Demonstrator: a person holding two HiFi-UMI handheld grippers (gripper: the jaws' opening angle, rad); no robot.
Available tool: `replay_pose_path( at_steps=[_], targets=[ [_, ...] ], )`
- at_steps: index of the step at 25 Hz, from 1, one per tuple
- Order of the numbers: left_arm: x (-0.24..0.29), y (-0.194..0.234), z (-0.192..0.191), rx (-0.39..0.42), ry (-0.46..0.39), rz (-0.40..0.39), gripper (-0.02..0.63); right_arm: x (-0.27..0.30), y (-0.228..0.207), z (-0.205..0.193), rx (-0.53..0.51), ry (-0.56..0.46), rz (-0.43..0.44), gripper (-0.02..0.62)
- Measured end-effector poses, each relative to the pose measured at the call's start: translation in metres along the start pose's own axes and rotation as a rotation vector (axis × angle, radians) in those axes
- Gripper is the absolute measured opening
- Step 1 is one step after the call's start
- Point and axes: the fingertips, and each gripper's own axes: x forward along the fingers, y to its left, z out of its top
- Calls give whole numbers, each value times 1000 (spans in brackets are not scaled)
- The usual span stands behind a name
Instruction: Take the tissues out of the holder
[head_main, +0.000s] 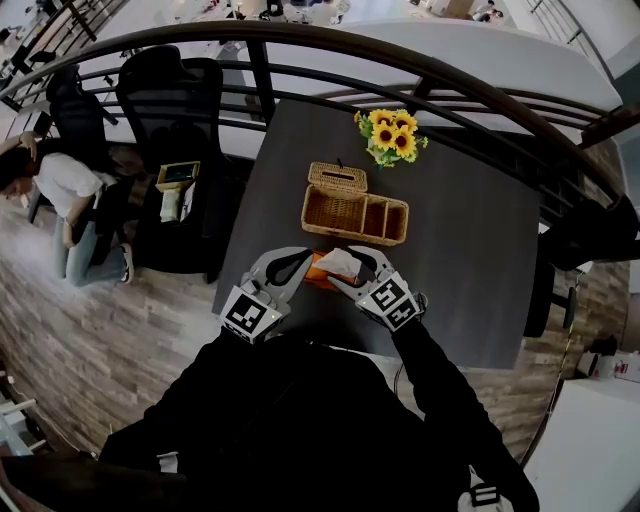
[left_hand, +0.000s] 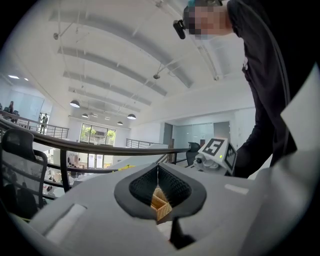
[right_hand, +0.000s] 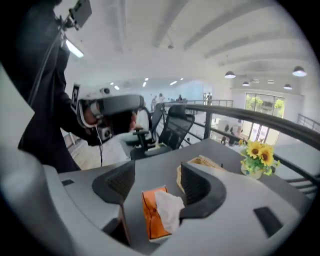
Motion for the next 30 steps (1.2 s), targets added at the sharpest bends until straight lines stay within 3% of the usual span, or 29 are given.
replay_pose_path(
  at_steps=[5,7,11,12,30],
  targets=[
    [5,-10,7,-21,-5,-30,9,-44,2,50,36,-268,-58,284],
    [7,-15,10,-28,-12,-46,8,-57,4,64,38,-343,-81,218],
    [11,-25,19,-27,-14,-68,9,-74,5,78,16,-450,-137,21],
    [12,-27,20,-28,-14,-72,9,-76,4,79,13,-462,-147,5],
    [26,-37,20,-21,-6,-100,8,-82,0,76,37,-488,-151,3]
  ],
)
